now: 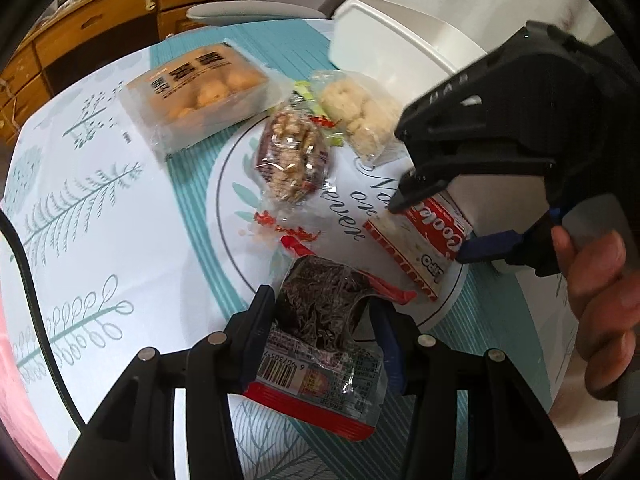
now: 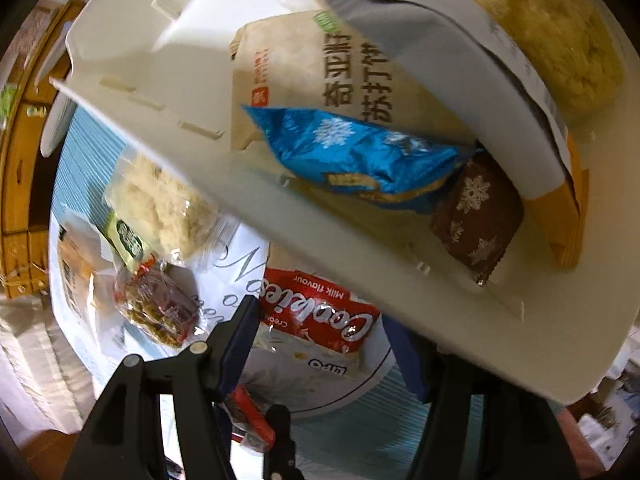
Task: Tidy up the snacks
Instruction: 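Grasp the chocolate packet with the left tool while the right tool reaches the red Cookies packet, then lift the chocolate packet with the left tool while the right tool grasps the Cookies packet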
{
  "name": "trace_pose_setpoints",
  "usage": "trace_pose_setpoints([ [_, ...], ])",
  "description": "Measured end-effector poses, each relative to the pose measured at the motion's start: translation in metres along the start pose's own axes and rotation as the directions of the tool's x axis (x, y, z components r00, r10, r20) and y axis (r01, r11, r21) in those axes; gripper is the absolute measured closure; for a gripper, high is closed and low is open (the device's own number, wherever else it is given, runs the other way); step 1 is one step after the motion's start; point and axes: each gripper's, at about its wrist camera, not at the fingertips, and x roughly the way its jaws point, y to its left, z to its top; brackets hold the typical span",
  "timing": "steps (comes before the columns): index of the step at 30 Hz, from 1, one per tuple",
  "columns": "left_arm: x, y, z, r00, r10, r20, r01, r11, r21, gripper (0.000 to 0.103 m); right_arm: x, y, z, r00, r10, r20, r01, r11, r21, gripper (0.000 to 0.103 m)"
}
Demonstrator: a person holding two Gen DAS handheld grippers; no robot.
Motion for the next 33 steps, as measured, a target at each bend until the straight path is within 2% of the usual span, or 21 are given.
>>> trace_pose_setpoints([
  [6, -0.008, 0.012, -0.006, 1.0, 0.027, 0.001, -0.027, 0.998, -0.059, 0.056, 0.003, 0.021, -0.003, 0.998, -0.063, 0.01, 0.063, 0.995, -0.074, 0.051],
  [10, -0.018, 0.022, -0.011, 0.999, 0.047, 0.01, -0.046, 0.994, -0.098, 0.056, 0.005, 0.027, -0.008, 0.998, -0.055, 0.029, 0.058, 0.992, -0.113, 0.054],
  [13, -0.025, 0.027, -0.016, 0.998, 0.062, 0.019, -0.059, 0.99, -0.127, 0.056, 0.008, 0.028, -0.016, 0.999, -0.029, 0.025, 0.031, 0.994, -0.1, 0.054],
  [21, -0.054, 0.047, -0.035, 0.994, 0.1, 0.032, -0.089, 0.965, -0.247, 0.056, 0.015, 0.017, -0.065, 1.0, 0.0, 0.006, 0.001, 0.988, -0.157, 0.055],
  [25, -0.069, 0.058, -0.047, 0.995, 0.101, 0.013, -0.092, 0.944, -0.316, 0.056, 0.017, 0.015, -0.099, 1.0, -0.003, -0.001, 0.002, 0.964, -0.264, 0.055],
  [28, -0.08, 0.06, -0.054, 0.994, 0.108, 0.008, -0.099, 0.94, -0.327, 0.056, 0.014, 0.011, -0.124, 1.0, -0.002, 0.016, 0.008, 0.939, -0.343, 0.055],
  [31, -0.088, 0.061, -0.059, 0.992, 0.126, -0.008, -0.121, 0.935, -0.333, 0.056, 0.009, 0.004, -0.149, 0.996, -0.007, 0.094, 0.045, 0.911, -0.411, 0.055],
  [33, -0.096, 0.062, -0.065, 0.99, 0.137, -0.02, -0.135, 0.926, -0.353, 0.056, 0.011, 0.001, -0.161, 0.994, 0.01, 0.112, 0.04, 0.897, -0.44, 0.055],
])
